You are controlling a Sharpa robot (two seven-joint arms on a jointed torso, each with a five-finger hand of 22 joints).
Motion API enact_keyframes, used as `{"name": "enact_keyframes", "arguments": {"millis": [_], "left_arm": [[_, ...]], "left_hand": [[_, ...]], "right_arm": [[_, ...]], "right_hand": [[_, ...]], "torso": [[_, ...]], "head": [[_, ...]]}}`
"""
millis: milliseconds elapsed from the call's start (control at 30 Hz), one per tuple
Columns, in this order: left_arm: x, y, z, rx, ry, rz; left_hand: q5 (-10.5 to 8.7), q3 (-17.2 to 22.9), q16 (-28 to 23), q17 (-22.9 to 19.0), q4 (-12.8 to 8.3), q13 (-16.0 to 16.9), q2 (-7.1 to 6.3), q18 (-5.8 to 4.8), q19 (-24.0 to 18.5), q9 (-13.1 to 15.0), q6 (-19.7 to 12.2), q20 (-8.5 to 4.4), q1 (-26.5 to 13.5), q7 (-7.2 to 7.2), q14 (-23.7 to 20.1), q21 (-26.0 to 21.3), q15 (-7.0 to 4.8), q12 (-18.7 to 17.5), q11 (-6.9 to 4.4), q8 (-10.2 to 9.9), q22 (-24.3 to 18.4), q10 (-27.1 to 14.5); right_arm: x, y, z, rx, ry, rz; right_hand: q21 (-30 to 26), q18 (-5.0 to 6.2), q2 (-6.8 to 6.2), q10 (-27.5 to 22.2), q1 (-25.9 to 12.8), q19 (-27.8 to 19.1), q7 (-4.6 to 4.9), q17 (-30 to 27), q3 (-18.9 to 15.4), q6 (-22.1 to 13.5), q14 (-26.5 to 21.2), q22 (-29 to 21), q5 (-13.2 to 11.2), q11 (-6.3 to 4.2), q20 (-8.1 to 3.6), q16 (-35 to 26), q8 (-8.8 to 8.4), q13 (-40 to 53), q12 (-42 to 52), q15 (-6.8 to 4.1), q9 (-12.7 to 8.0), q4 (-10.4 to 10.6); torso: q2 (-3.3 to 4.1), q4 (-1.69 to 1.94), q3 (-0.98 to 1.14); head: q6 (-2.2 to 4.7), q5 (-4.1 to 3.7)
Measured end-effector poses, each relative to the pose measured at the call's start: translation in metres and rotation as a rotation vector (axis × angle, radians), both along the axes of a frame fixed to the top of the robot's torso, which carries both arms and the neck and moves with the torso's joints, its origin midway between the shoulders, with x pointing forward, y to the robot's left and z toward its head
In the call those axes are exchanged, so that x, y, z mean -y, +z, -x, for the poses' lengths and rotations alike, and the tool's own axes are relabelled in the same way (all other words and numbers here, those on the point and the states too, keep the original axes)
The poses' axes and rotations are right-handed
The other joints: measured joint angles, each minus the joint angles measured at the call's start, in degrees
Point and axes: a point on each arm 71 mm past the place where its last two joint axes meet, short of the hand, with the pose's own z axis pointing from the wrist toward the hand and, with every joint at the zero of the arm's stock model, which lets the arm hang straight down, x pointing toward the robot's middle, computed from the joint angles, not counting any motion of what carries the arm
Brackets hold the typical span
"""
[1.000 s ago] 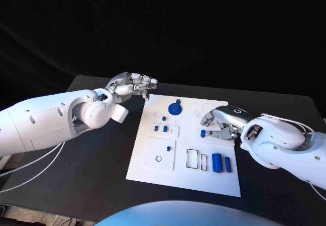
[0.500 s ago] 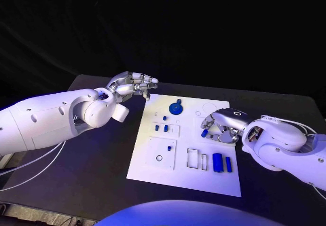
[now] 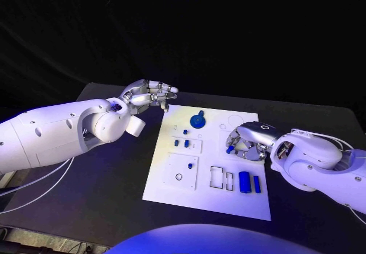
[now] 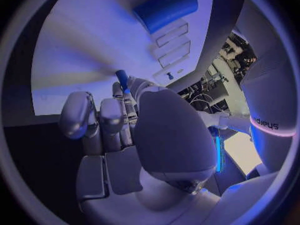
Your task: Assemble the parts on the task board
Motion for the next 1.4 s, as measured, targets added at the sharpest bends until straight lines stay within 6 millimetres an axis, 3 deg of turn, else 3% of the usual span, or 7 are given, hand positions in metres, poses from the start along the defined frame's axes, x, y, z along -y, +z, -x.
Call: {"name": "enact_keyframes", "arguments": {"millis": [400,700,733,767,967,1400], "left_arm": [[-0.001,0.000,0.000,0.000,0.000,0.000],[-0.001,0.000,0.000,-0.001,0.001,-0.001],[-0.001,0.000,0.000,-0.001,0.001,-0.001],[-0.002,0.000,0.000,-0.001,0.002,-0.001],[-0.004,-0.001,-0.001,-0.001,0.009,-0.005],[-0.005,-0.002,-0.004,-0.002,0.015,-0.008]], "left_hand": [[0.00,0.0,0.0,-0.1,0.0,0.0,0.23,0.00,0.0,0.0,0.0,0.00,0.2,0.00,0.0,0.0,0.00,0.0,0.00,0.0,0.0,0.0],[0.00,0.0,0.0,-0.1,0.0,0.0,0.23,0.00,0.0,0.0,0.0,0.00,0.2,0.00,0.0,0.0,0.00,0.0,0.00,0.0,0.0,0.0],[0.00,0.0,0.0,-0.1,0.0,0.0,0.23,0.00,0.0,0.0,0.0,0.00,0.2,0.00,0.0,0.0,0.00,0.0,0.00,0.0,0.0,0.0],[0.00,0.0,0.0,-0.1,0.0,0.0,0.23,-0.01,0.0,0.0,0.0,0.00,0.2,0.00,0.0,0.0,0.00,0.0,0.00,0.0,0.0,0.0],[0.00,0.2,0.0,-0.1,-0.2,0.0,0.23,0.00,0.0,0.1,0.0,0.00,0.2,0.00,0.0,0.0,0.00,0.0,0.00,0.0,0.0,0.0],[0.00,0.2,0.0,-0.1,-0.2,0.0,0.47,0.00,0.0,0.1,0.0,0.00,0.5,0.00,0.0,0.0,0.00,0.2,0.00,0.0,0.1,0.0]], "right_arm": [[-0.002,-0.007,-0.002,-0.009,-0.014,0.004],[-0.004,-0.008,0.001,0.004,-0.027,0.004],[-0.004,-0.007,0.001,0.010,-0.028,0.001],[-0.004,-0.007,0.002,0.011,-0.028,0.000],[-0.003,-0.001,0.006,0.043,-0.035,-0.038],[-0.002,0.033,0.010,0.104,-0.040,-0.130]], "right_hand": [[1.3,0.00,0.30,0.8,-2.1,0.4,-0.23,0.9,0.9,0.2,0.0,0.0,-2.0,-0.22,0.01,0.7,0.60,0.0,-0.8,0.00,0.2,0.4],[4.3,-0.04,0.92,2.1,-1.5,1.0,0.14,2.1,4.0,0.9,0.2,0.0,-2.2,-0.20,-0.22,1.6,1.23,-0.1,-1.3,-0.21,0.6,-2.4],[4.9,-0.81,0.92,2.4,-1.5,1.0,0.02,2.5,4.4,1.0,0.4,0.0,-2.1,-0.16,-0.21,2.1,1.51,-0.1,-1.4,-0.15,0.8,-2.9],[5.5,-0.90,0.93,2.5,-1.5,1.0,-0.06,2.9,4.6,1.1,0.6,0.0,-1.9,-0.33,-0.21,2.4,1.65,-0.1,-1.5,-0.23,0.8,-3.1],[9.5,-0.89,1.01,3.4,-1.4,1.2,-0.41,5.9,6.5,2.0,1.2,0.0,-1.0,0.27,-0.41,4.4,2.87,0.0,-1.4,-0.42,1.3,-4.9],[9.5,-0.89,1.58,3.5,-1.9,1.2,-0.44,6.1,6.9,2.0,1.2,0.0,-1.0,0.17,-0.41,4.7,3.19,0.4,-1.4,-0.42,1.3,-5.3]], "torso": [[0.03,0.02,-0.01],[0.00,-0.03,-0.01],[-0.02,-0.05,0.00],[-0.03,-0.05,0.00],[-0.08,-0.05,0.03],[-0.14,0.01,-0.03]], "head": [[-0.19,0.01],[-0.37,0.09],[-0.38,0.10],[-0.38,0.10],[-0.38,0.01],[-0.12,-0.17]]}}
